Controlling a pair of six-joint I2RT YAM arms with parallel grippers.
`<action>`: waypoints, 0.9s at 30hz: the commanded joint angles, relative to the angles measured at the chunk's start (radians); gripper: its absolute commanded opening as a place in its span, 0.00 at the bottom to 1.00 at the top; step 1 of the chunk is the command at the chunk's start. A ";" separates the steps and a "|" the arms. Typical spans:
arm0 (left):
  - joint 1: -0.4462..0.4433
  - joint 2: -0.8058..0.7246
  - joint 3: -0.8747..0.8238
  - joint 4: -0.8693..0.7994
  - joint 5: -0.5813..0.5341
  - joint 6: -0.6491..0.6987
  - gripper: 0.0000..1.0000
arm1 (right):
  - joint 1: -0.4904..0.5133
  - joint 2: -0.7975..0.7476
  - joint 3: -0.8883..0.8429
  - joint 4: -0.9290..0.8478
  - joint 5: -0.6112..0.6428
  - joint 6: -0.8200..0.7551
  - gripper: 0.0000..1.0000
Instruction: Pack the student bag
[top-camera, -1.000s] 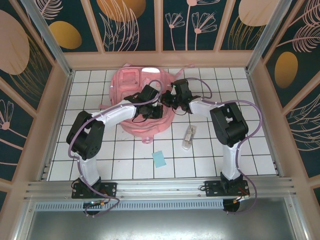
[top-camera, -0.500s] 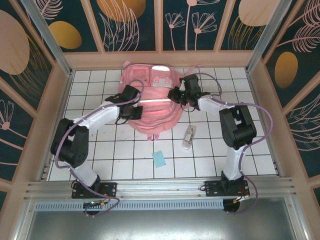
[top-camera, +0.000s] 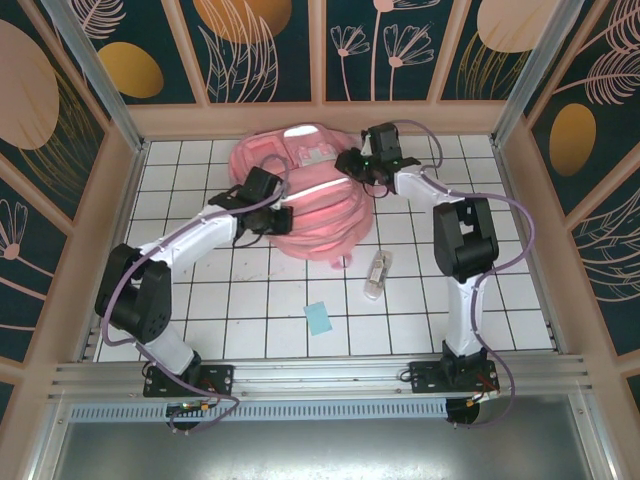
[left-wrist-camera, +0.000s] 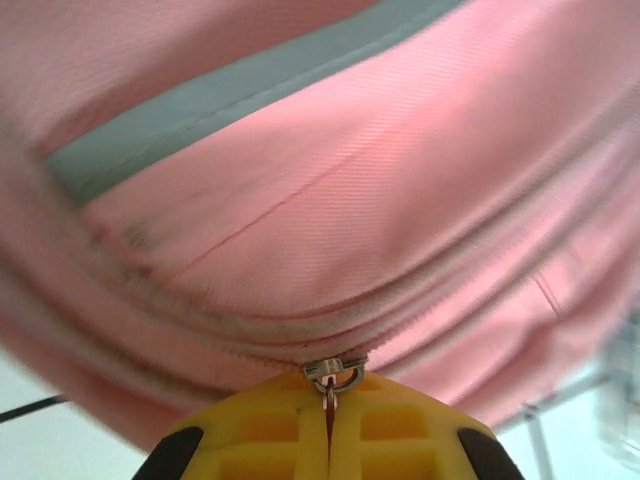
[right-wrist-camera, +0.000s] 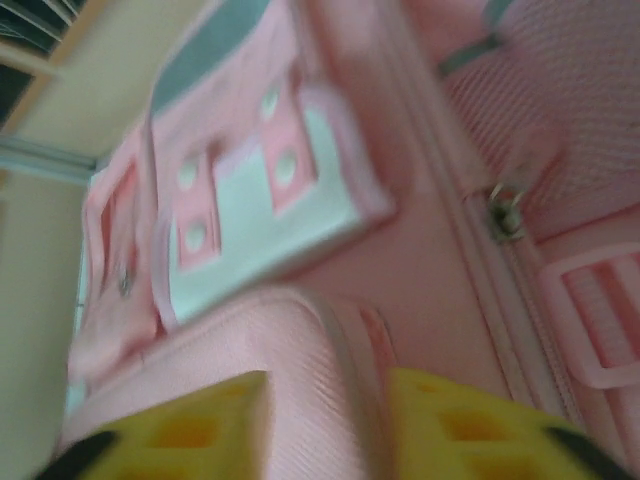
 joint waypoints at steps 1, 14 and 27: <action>-0.046 0.032 0.020 0.155 0.218 -0.127 0.00 | -0.005 -0.033 0.042 -0.006 0.043 0.019 0.49; -0.113 0.307 0.367 0.209 0.275 -0.112 0.00 | -0.008 -0.444 -0.435 0.002 0.153 0.148 0.59; -0.138 0.238 0.243 0.238 0.249 -0.125 0.00 | 0.048 -0.273 -0.470 0.231 0.003 0.272 0.26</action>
